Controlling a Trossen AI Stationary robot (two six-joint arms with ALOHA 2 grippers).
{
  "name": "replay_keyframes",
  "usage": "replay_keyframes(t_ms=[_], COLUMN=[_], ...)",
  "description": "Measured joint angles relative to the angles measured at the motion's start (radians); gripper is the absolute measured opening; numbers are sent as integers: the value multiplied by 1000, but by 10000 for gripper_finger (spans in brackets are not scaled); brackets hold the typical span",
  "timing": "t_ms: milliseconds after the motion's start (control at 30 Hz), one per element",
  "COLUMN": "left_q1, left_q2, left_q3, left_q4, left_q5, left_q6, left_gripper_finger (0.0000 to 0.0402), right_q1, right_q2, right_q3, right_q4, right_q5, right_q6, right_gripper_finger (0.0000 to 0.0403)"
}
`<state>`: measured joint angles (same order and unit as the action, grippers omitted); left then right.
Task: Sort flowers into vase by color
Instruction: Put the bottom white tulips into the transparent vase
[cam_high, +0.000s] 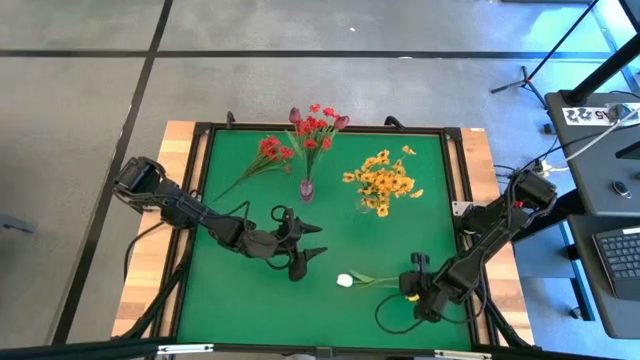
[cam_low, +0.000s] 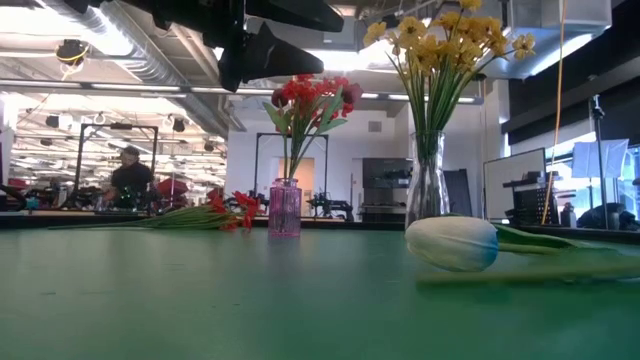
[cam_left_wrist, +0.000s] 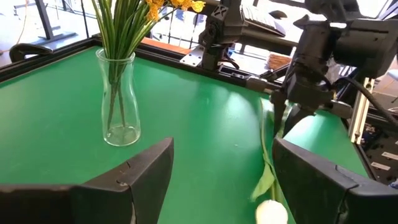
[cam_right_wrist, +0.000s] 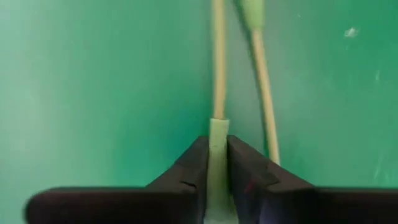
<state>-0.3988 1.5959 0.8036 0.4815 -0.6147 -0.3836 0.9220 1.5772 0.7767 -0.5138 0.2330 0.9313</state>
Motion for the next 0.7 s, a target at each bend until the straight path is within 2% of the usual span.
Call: replay_keyframes(t_ms=[67,200,300,400,533,700], left_q1=[0,6,6,4,4,15], left_q2=[0,0,0,0,0,8], left_q3=[0,0,0,8,88,254], left_q4=[0,3,5,-1,-56,-262], left_q5=[9,115,157,181,240,240], left_q6=[-6,-41,-70,-73,-16,49], left_gripper_finger=[266,266,266,266,266,266], right_q1=[1,0,0,-2,-34,-110], right_q2=[0,-1,-1,-2,-2,-2], right_q3=[38,110,170,233,318,388], right_q4=[-52,-174,-241,-328,-428,-498], right_q5=[-13,-15,2,34,58,72], right_q6=[-13,-19,-20,-23,-57,-166], right_gripper_finger=[38,11,11,27,35,18])
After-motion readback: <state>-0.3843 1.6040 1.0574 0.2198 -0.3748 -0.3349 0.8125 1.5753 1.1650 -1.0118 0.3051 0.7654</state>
